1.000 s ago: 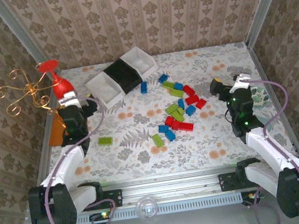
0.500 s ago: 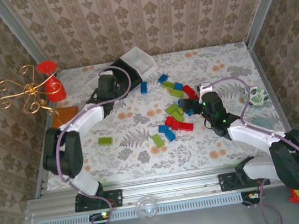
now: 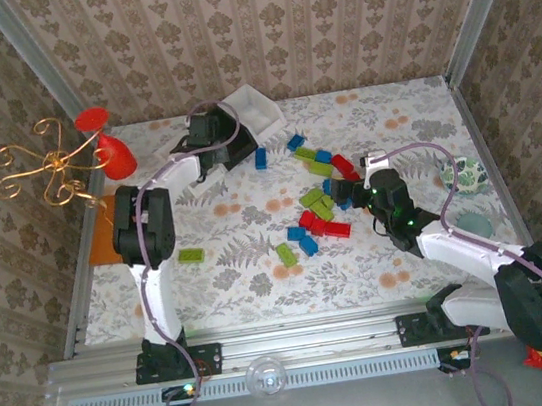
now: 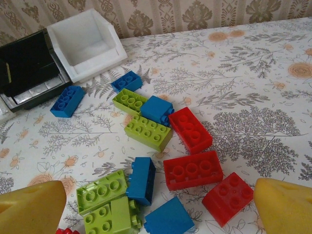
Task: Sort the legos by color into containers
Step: Move the container to the top-center of the table.
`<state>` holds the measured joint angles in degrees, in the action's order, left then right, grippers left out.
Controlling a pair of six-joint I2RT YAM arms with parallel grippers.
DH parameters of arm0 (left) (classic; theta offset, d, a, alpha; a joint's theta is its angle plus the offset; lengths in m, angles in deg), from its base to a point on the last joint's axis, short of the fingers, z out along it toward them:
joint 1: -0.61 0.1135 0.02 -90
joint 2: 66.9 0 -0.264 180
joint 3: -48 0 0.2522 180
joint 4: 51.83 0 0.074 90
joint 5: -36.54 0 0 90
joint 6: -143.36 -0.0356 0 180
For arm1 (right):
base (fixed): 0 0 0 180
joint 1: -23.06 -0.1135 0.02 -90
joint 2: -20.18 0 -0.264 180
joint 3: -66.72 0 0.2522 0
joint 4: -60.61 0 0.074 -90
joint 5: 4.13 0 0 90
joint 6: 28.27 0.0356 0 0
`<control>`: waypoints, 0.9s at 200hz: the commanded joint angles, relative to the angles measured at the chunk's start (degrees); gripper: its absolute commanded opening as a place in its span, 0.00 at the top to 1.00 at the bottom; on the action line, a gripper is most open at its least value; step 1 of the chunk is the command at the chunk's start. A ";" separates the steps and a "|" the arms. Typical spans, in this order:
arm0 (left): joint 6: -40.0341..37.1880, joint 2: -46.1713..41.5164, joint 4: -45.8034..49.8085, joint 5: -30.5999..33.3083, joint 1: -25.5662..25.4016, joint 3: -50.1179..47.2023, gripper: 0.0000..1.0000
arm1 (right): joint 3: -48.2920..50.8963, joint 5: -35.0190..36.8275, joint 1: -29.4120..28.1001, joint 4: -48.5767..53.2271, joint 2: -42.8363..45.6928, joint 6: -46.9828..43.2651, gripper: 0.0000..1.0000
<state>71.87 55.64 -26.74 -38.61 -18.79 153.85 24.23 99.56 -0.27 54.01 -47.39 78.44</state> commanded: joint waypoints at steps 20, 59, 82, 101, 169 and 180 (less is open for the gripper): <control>-1.70 3.20 4.82 -0.26 0.80 5.50 0.41 | 0.05 0.98 -0.42 -0.11 -1.05 0.69 0.00; -3.34 4.42 5.46 -2.47 1.80 7.09 0.55 | -0.26 1.07 -0.40 0.27 -1.55 1.06 0.00; -4.72 5.46 6.63 -4.51 1.65 8.60 0.60 | -0.41 1.29 -0.40 0.65 -1.64 1.07 0.00; -5.29 6.04 7.04 -6.44 1.04 9.04 0.62 | -0.36 1.66 -0.40 0.72 -1.85 1.13 0.00; -7.20 7.42 7.76 -8.71 -3.96 11.32 0.63 | -0.73 2.01 -0.40 1.28 -2.30 1.24 0.00; -7.42 8.24 8.50 -8.95 -4.15 12.94 0.63 | -0.79 2.04 -0.40 1.24 -2.30 1.24 0.00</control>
<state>66.75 61.34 -21.38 -44.23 -21.48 163.51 24.23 99.60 -0.27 54.07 -49.22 78.68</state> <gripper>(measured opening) 0.369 0.999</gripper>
